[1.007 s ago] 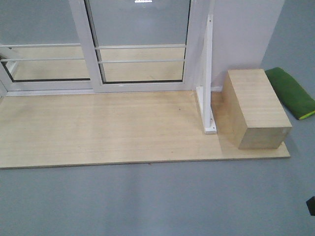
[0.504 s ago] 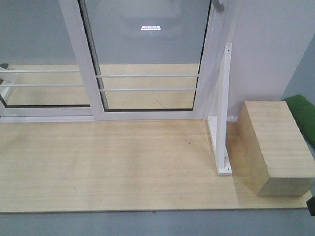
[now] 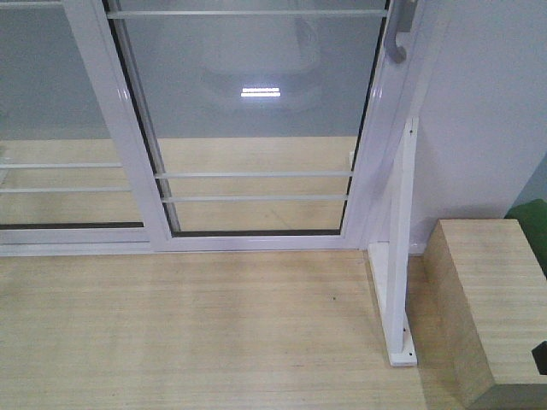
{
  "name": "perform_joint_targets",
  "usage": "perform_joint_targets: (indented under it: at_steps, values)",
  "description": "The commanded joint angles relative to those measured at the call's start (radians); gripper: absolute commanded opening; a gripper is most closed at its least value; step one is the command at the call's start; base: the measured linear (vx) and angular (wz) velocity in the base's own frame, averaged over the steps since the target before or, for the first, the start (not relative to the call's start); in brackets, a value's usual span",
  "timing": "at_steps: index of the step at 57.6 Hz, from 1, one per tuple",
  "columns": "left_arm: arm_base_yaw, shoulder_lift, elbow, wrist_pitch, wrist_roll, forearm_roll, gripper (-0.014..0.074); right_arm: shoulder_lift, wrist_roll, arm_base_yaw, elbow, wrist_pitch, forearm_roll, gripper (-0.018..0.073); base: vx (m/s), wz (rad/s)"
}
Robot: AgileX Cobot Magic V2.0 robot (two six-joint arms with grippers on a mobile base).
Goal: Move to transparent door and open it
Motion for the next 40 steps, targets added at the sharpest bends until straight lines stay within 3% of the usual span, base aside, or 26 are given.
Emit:
perform_joint_targets:
  at_steps: [1, 40]
  values:
    - [-0.005, -0.013, 0.015, -0.083, -0.008, -0.002, -0.0006, -0.015, -0.008, 0.0, 0.004, -0.085, -0.009, -0.0006, 0.34, -0.01]
    - [-0.005, -0.013, 0.015, -0.083, -0.008, -0.002, -0.0006, -0.015, -0.008, 0.0, 0.004, -0.085, -0.009, -0.0006, 0.21, 0.02]
